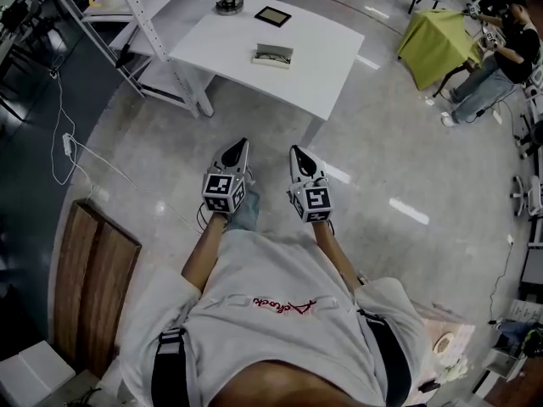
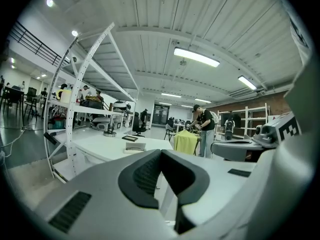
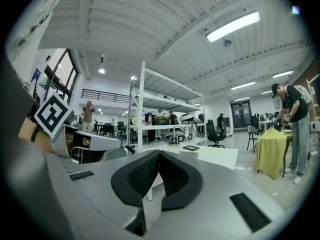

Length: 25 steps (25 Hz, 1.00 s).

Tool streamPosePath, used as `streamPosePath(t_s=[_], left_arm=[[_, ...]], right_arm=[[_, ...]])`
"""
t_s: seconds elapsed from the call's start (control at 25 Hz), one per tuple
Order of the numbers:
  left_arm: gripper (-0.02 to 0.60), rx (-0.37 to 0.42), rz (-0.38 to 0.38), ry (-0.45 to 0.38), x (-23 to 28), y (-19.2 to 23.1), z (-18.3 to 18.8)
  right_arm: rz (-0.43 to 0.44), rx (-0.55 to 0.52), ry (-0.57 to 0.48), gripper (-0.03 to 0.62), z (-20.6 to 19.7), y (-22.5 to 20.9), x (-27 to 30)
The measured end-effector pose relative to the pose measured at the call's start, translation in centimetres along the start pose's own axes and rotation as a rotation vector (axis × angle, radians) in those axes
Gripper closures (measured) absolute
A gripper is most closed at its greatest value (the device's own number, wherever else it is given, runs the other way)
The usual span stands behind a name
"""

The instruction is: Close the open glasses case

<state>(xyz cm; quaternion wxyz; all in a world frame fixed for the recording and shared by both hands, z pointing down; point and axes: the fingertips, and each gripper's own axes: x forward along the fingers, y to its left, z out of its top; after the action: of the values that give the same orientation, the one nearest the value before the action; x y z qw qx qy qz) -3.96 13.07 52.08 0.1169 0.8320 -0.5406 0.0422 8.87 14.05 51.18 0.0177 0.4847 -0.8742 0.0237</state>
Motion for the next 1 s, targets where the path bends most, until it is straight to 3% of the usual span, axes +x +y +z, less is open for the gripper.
streamPosePath(t_s=[1.0], left_arm=[[0.551, -0.019, -0.078, -0.01, 16.6, 10.9, 6.0]], right_arm=[[-0.055, -0.054, 0.013, 0.568, 3.2, -6.8, 18.2]])
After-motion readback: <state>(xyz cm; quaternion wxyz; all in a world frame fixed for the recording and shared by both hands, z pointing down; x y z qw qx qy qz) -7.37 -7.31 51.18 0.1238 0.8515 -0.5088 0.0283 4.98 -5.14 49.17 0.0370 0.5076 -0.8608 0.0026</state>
